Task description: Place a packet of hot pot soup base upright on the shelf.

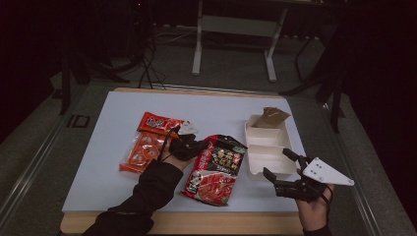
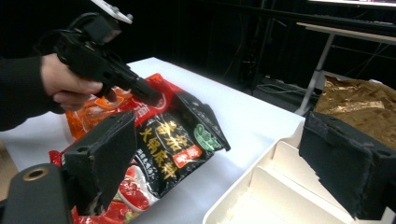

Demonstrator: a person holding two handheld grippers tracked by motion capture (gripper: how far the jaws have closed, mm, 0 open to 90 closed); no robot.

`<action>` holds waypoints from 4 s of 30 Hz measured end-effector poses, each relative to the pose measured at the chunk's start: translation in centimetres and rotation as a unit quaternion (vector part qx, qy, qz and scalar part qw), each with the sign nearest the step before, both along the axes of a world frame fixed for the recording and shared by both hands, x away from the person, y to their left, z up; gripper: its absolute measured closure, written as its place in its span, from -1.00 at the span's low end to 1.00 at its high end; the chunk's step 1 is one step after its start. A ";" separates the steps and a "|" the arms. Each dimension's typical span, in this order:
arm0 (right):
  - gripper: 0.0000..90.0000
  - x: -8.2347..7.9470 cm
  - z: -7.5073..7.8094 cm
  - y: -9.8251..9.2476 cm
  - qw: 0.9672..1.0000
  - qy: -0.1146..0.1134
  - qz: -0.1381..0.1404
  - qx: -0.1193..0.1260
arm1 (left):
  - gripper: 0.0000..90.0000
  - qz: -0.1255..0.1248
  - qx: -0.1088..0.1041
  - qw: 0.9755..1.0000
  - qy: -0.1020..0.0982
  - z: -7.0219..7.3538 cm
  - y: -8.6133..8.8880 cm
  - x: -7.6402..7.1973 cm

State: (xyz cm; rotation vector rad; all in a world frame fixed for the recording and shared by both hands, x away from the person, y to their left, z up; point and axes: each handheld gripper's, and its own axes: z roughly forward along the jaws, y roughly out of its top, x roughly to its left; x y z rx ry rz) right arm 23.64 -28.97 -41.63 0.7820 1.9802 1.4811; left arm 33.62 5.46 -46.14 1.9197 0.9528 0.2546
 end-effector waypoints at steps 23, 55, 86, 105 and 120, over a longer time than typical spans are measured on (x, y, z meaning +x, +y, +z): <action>-0.68 0.0 -0.2 2.3 0.998 0.052 0.028 0.001 | 0.95 -0.057 -0.098 0.990 -0.081 4.8 0.0 -5.6; 0.70 2.3 4.5 3.5 0.990 0.089 0.092 0.054 | 0.81 -0.084 -0.223 0.966 -0.103 4.6 0.2 -4.7; 0.71 5.7 9.6 -1.1 0.995 0.041 0.075 0.052 | -0.95 -0.097 -0.171 0.978 -0.069 3.3 3.8 -5.8; 0.70 9.2 9.6 -3.7 0.997 0.037 0.044 0.042 | -0.94 -0.113 -0.122 0.981 -0.101 -0.2 6.5 -7.5; 0.70 12.2 8.6 -5.9 0.999 0.031 0.008 0.044 | -0.94 -0.093 -0.101 0.986 -0.092 -2.8 8.4 -8.9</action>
